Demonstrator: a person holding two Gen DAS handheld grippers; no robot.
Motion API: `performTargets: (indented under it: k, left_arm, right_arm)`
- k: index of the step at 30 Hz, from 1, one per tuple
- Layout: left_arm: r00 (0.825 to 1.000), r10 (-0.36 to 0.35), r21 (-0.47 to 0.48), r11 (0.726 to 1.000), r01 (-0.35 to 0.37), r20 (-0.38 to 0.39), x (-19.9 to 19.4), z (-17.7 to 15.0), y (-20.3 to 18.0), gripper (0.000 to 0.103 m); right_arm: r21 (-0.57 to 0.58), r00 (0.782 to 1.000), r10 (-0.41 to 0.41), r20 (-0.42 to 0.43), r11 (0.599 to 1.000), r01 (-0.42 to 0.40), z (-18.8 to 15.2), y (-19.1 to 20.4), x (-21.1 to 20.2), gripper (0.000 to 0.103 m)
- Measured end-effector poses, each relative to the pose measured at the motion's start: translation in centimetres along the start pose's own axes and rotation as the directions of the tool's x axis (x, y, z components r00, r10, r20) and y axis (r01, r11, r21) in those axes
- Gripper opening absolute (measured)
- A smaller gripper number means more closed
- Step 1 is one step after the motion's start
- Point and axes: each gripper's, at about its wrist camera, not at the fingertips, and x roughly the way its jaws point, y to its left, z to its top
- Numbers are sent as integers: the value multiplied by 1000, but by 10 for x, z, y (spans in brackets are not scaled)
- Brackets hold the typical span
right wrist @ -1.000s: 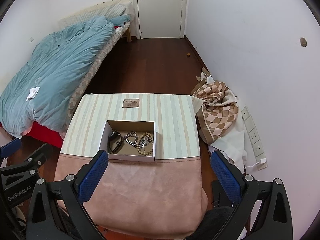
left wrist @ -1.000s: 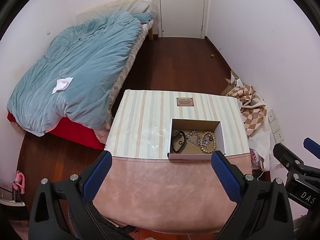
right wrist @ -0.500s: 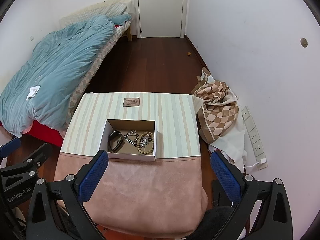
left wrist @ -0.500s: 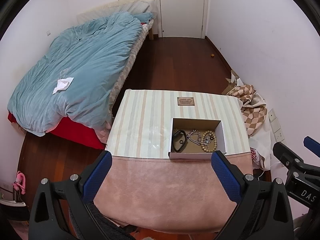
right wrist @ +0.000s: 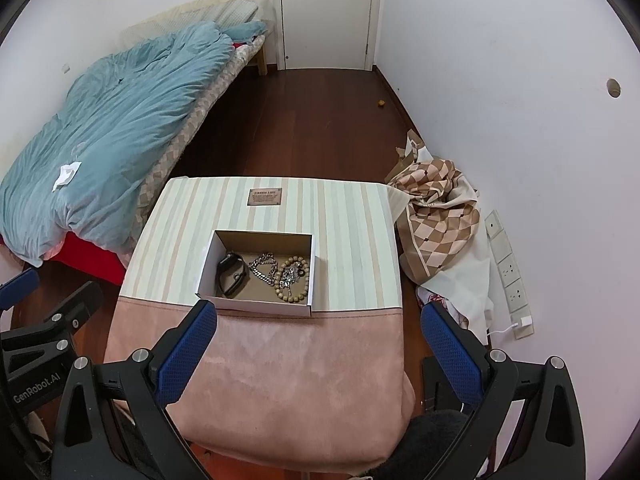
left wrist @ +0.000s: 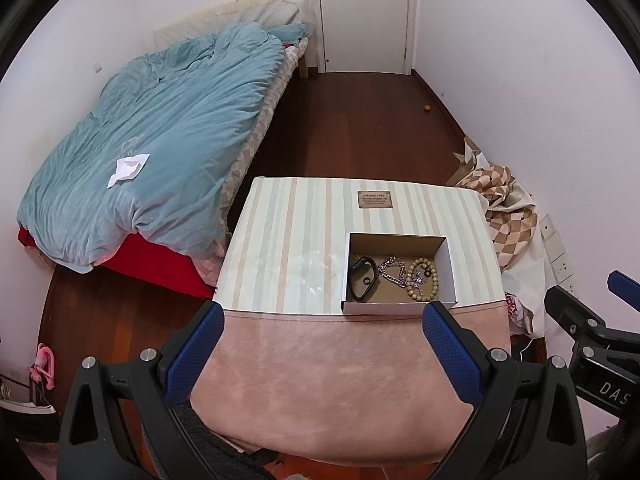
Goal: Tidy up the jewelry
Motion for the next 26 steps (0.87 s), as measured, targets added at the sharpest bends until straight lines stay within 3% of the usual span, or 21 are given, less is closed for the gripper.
performTargets:
  k: [26]
  left_arm:
    - [1000, -12, -3, 1000, 12, -9, 2, -1, 1, 101]
  right_arm:
    - [-16, 1000, -4, -16, 1000, 3, -4, -2, 2, 103]
